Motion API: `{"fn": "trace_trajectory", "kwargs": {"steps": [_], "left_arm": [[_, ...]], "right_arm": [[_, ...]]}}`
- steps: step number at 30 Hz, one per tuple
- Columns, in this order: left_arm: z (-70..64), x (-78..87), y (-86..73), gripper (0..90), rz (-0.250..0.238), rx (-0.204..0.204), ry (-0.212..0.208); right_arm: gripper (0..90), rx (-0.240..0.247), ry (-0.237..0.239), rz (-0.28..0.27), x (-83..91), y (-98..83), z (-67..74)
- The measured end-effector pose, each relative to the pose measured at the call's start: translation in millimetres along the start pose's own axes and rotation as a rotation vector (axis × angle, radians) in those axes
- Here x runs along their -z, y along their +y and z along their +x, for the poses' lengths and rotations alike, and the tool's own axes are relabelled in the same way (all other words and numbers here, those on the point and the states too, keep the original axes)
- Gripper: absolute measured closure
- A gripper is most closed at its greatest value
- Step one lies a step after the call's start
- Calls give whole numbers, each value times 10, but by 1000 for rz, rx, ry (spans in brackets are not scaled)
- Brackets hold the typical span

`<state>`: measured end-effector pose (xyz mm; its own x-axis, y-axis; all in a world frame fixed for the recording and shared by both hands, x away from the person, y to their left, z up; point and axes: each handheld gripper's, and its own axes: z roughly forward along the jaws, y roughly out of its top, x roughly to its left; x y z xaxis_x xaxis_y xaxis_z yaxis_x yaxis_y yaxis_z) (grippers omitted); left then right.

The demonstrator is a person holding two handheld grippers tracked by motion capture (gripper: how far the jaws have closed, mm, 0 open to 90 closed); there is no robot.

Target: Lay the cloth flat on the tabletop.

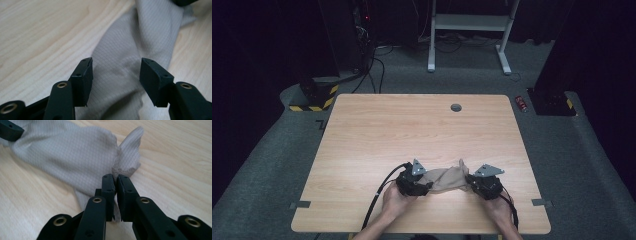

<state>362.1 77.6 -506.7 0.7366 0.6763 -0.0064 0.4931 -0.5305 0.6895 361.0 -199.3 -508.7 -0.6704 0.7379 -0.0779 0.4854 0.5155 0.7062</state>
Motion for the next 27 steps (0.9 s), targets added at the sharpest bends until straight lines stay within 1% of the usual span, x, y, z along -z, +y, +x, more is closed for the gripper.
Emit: {"fn": "trace_trajectory", "kwargs": {"steps": [1,2,5,6,7,8,9,11,12,13,14,15,16,17,18,19,20,21,22,24,25,26,27], "left_arm": [[-5,10,-1,448,2,-6,-5],[-5,10,-1,451,2,-6,-5],[14,1,96,457,-14,-4,-8],[14,1,96,457,-14,-4,-8],[0,-28,176,458,-23,-3,-19],[0,-28,176,461,-23,-3,-19],[-21,-74,259,462,-22,-5,-46],[-55,-135,338,462,-19,-16,-71],[-55,-135,338,462,-19,-16,-71],[-78,-174,382,467,-13,-21,-93],[-95,-200,407,467,-11,-23,-101],[-123,-260,468,519,3,-37,-125],[-123,-260,468,549,3,-37,-125],[-133,-299,498,549,6,-29,-150],[-137,-322,520,624,14,-31,-161],[-140,-334,553,740,16,-35,-163],[-140,-334,553,787,16,-35,-163],[-115,-291,584,847,-6,-32,-166],[-115,-291,584,875,-6,-32,-166],[-63,-200,616,886,-37,-24,-159],[-6,-107,626,887,-70,-8,-147],[34,-49,625,887,-87,1,-139],[34,-49,625,887,-87,1,-139]], "right_arm": [[842,-2,0,-1,10,-43,0],[842,-2,0,-1,10,-43,0],[857,-27,4,-13,18,-78,-15],[857,-27,4,-13,18,-78,-15],[861,-37,10,-18,22,-70,-25],[861,-37,10,-18,22,-70,-25],[875,-37,12,-22,22,-56,-29],[880,-36,13,-22,20,-46,-32],[880,-36,13,-22,20,-46,-32],[885,-40,13,-26,19,-36,-35],[885,-40,13,-26,19,-36,-35],[888,-41,15,-36,28,-27,-44],[888,-41,15,-36,28,-27,-44],[889,-46,15,-43,35,-21,-43],[889,-42,14,-53,52,-8,-50],[890,-49,16,-76,92,25,-57],[890,-49,16,-76,92,25,-57],[889,-51,18,-103,141,66,-66],[889,-51,18,-103,141,66,-66],[887,-50,22,-128,182,117,-68],[848,-53,31,-157,209,171,-73],[807,-62,30,-166,216,192,-73],[807,-62,30,-166,216,192,-73]]}}
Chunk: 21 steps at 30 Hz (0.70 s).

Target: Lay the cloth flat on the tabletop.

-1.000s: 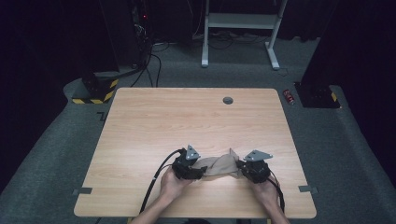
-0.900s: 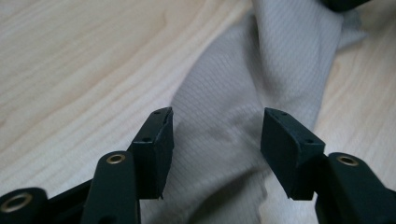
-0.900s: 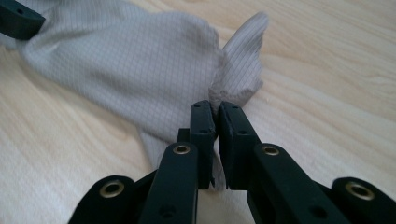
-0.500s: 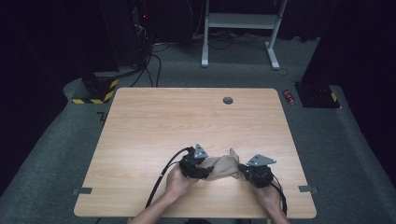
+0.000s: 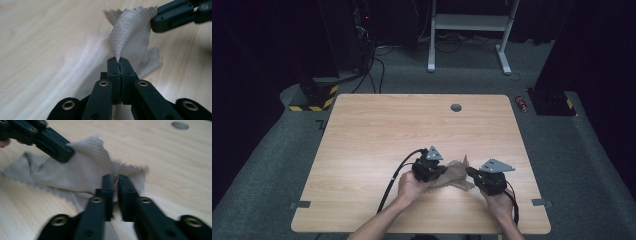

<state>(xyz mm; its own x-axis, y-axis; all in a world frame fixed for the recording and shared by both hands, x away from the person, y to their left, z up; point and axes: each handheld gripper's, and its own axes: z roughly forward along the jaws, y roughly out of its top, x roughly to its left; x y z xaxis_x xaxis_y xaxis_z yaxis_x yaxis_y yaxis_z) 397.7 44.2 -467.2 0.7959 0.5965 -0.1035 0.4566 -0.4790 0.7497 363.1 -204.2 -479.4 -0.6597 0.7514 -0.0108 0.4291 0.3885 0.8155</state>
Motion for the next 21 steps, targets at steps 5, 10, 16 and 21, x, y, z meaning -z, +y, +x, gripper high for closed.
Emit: {"fn": "trace_trajectory", "kwargs": {"steps": [5,10,16,21], "left_arm": [[226,255,-26,885,-43,53,54],[401,335,-92,885,-24,82,93],[411,294,-120,884,-11,76,107],[455,319,-78,883,-29,76,127]], "right_arm": [[637,-60,-26,-29,-71,106,-65],[563,-141,-29,99,-424,76,-110],[769,-111,-19,179,-596,56,-60],[895,-96,-8,181,-567,56,-60]]}}
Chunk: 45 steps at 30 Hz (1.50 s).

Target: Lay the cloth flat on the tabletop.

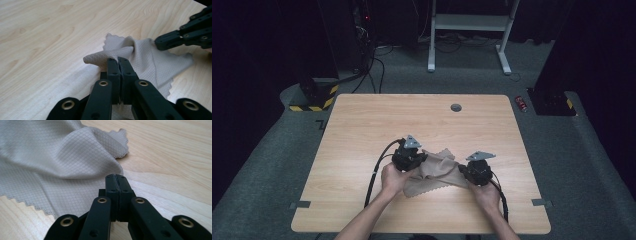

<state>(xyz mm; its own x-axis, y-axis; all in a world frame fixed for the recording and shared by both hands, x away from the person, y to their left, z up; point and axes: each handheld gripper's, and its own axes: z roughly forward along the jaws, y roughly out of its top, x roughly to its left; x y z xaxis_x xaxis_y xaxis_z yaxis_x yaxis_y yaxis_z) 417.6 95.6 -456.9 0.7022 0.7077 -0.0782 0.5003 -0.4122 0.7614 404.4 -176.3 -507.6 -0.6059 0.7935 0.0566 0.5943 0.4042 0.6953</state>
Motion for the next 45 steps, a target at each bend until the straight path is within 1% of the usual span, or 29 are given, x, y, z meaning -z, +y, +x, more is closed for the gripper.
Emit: {"fn": "trace_trajectory", "kwargs": {"steps": [3,5,7,8,9,10,11,12,13,14,15,16,17,18,19,20,21,22,23,25,26,29,33,36,38,41,42,43,45], "left_arm": [[70,32,60,883,-20,14,31],[80,37,80,879,-30,19,29],[36,18,102,870,-36,20,2],[-52,-67,89,851,22,-9,-51],[-52,-67,89,835,22,-9,-51],[-147,-152,57,835,90,-38,-97],[-293,-249,-19,808,147,-103,-104],[-293,-249,-19,801,147,-103,-104],[-371,-319,-88,774,182,-138,-120],[-371,-319,-88,752,182,-138,-120],[-344,-304,-111,717,148,-99,-130],[-344,-304,-111,692,148,-99,-130],[-300,-267,-114,692,120,-61,-135],[-206,-158,-114,630,72,3,-108],[-206,-158,-114,612,72,3,-108],[-150,-85,-122,612,47,21,-81],[-71,2,-149,589,41,33,-37],[-71,2,-149,583,41,33,-37],[14,58,-203,578,62,40,18],[91,58,-273,577,91,51,49],[91,58,-273,577,91,51,49],[139,-32,-373,579,151,65,64],[122,-149,-400,576,172,64,64],[114,-243,-363,560,182,59,66],[94,-313,-336,567,188,48,69],[76,-345,-340,634,196,28,58],[69,-349,-336,699,197,9,53],[69,-342,-321,841,222,-9,41],[63,-326,-315,883,226,-20,43]], "right_arm": [[898,9,-12,-29,148,-40,-27],[898,15,-18,-33,228,-84,-35],[898,19,-12,-31,314,-161,-34],[897,15,0,-16,339,-204,-33],[897,15,0,-16,339,-204,-33],[896,12,13,0,354,-237,-35],[890,6,43,30,378,-336,-34],[890,6,43,30,378,-336,-34],[865,11,52,38,385,-364,-25],[841,13,41,30,393,-356,-19],[812,11,30,13,404,-326,-22],[812,11,30,13,404,-326,-22],[788,1,23,-10,412,-281,-27],[748,-7,5,-50,413,-135,-26],[748,-7,5,-50,413,-135,-26],[735,-2,-4,-59,398,-81,-19],[706,17,-20,-54,295,66,-2],[702,21,-24,-44,247,108,8],[696,30,-31,-32,176,152,19],[689,36,-49,-2,30,212,38],[689,36,-49,-2,30,212,38],[671,20,-74,33,-171,250,31],[677,11,-103,58,-298,302,14],[721,10,-97,67,-336,311,13],[804,13,-77,73,-345,327,15],[869,28,-69,77,-344,327,29],[879,30,-67,82,-341,328,36],[886,39,-71,84,-332,325,43],[887,38,-70,79,-323,321,41]]}}
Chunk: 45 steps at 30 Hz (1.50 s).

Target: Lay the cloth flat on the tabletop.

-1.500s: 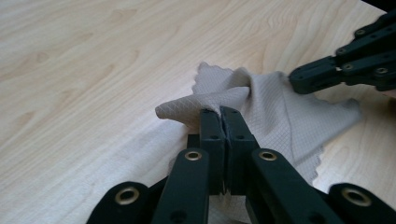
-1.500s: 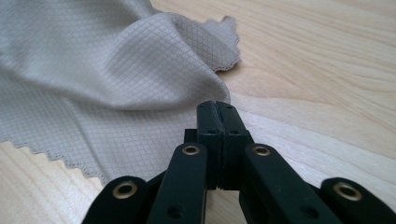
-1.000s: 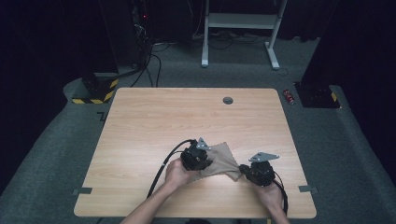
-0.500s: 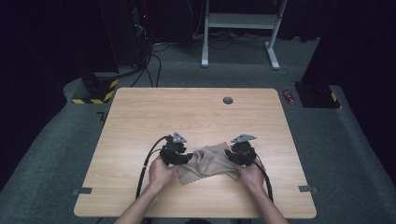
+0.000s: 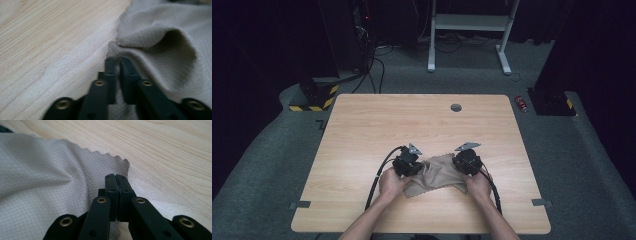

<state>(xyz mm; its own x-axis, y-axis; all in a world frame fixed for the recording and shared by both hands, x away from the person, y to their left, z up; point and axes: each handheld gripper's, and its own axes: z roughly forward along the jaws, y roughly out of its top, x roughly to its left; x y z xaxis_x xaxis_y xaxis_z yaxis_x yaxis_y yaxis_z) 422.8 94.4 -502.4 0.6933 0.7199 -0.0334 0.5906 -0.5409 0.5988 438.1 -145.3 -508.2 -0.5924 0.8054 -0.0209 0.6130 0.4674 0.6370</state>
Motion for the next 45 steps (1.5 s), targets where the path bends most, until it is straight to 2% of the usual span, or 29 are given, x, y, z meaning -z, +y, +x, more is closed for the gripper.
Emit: {"fn": "trace_trajectory", "kwargs": {"steps": [1,3,4,6,7,9,10,12,14,15,16,17,18,19,20,22,26,29,33,35,37,39,40,41,42,43,44,45], "left_arm": [[6,57,-3,898,-9,-18,-1],[14,116,-13,900,-18,-21,-9],[18,213,-48,900,-39,-20,-23],[0,311,-119,900,-44,-20,-33],[0,311,-119,900,-44,-20,-33],[-24,383,-216,900,-27,-29,-42],[-47,422,-321,900,-4,-30,-56],[-65,433,-369,900,9,-33,-58],[-89,456,-445,896,48,-43,-76],[-89,456,-445,892,48,-43,-76],[-88,470,-421,866,40,-34,-75],[-88,470,-421,815,40,-34,-75],[-76,476,-389,747,30,-29,-63],[-61,482,-343,747,13,-14,-43],[-28,478,-272,653,-19,10,-16],[7,437,-196,615,-43,41,4],[37,290,-92,572,-36,48,41],[37,142,-20,553,-11,37,65],[44,46,27,539,-15,42,99],[63,11,41,544,-9,32,118],[78,-39,48,590,7,12,113],[83,-40,51,663,9,11,97],[87,-46,55,663,3,8,85],[79,-47,56,720,4,8,71],[50,-52,56,783,-1,-11,72],[50,-52,56,797,-1,-11,72],[26,-52,60,827,5,-40,70],[26,-52,60,846,5,-40,70]], "right_arm": [[887,-7,6,-29,63,-21,-14],[887,-17,11,-44,116,-33,-22],[887,-30,25,-76,244,-68,-58],[888,-30,27,-100,375,-134,-97],[888,-35,31,-102,429,-177,-109],[888,-32,33,-100,469,-226,-117],[888,-13,32,-75,520,-351,-115],[888,-13,33,-66,527,-396,-114],[887,-37,45,-44,538,-556,-139],[887,-37,45,-44,538,-556,-139],[884,-57,49,-44,536,-616,-179],[882,-65,49,-44,538,-619,-186],[870,-71,49,-49,538,-615,-196],[870,-71,49,-49,538,-615,-196],[816,-76,34,-59,534,-580,-203],[770,-78,24,-72,520,-547,-205],[735,-79,-10,-73,480,-490,-194],[733,-88,-16,-68,474,-473,-196],[720,-95,-28,-49,459,-488,-207],[712,-80,-55,-25,413,-478,-214],[735,-73,-85,0,376,-473,-217],[755,-72,-86,-6,372,-473,-218],[794,-68,-82,-1,371,-465,-216],[846,-53,-75,5,369,-454,-210],[885,-47,-61,15,363,-437,-203],[885,-47,-61,15,363,-437,-203],[891,-46,-59,19,350,-415,-216],[891,-46,-59,19,350,-415,-216]]}}
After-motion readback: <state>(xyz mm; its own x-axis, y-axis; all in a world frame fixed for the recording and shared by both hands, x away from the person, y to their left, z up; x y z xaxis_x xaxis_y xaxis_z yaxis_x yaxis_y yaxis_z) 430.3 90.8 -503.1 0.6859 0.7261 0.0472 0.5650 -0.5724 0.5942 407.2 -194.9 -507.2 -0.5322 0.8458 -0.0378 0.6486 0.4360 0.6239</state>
